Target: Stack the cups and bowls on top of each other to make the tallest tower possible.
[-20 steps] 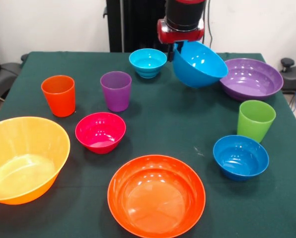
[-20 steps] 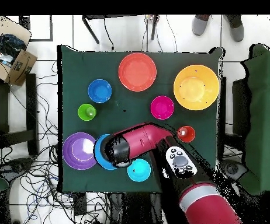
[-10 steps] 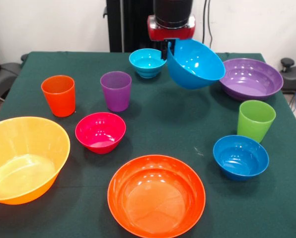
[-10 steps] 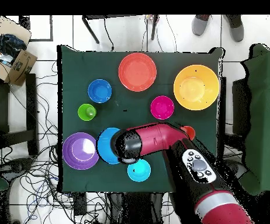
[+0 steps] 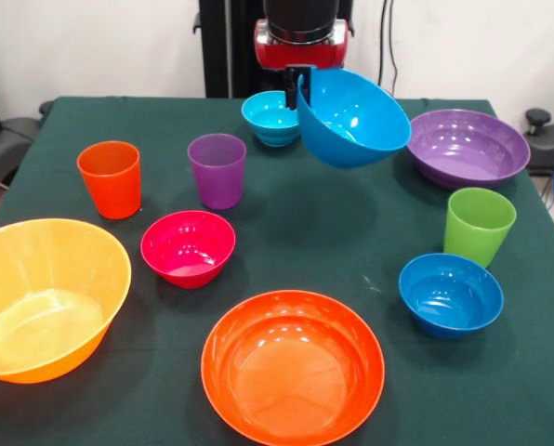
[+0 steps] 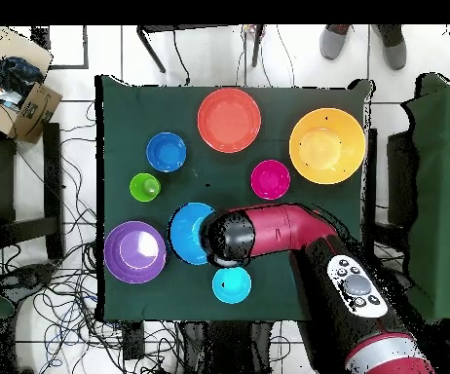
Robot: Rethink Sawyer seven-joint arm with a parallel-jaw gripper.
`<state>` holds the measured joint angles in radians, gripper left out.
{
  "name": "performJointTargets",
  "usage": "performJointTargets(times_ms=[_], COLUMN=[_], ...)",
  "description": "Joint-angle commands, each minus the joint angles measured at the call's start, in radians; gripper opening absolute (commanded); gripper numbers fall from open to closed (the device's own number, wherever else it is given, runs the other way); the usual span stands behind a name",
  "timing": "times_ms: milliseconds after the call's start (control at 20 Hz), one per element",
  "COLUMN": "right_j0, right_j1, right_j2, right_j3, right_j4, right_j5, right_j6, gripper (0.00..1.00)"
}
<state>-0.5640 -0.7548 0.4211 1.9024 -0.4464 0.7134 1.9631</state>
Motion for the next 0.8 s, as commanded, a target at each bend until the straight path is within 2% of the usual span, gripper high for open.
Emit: performJointTargets(times_ms=[50, 550, 800], right_j0=[0.026, 0.044, 0.016], right_j1=[0.021, 0.236, 0.331], right_j2=[0.049, 0.024, 0.037], right_j3=[-0.140, -0.458, -0.616], right_j4=[0.014, -0.041, -0.052], right_j5=[0.098, 0.149, 0.216], right_j6=[-0.069, -0.124, -0.220], gripper=[0.00, 0.00, 0.00])
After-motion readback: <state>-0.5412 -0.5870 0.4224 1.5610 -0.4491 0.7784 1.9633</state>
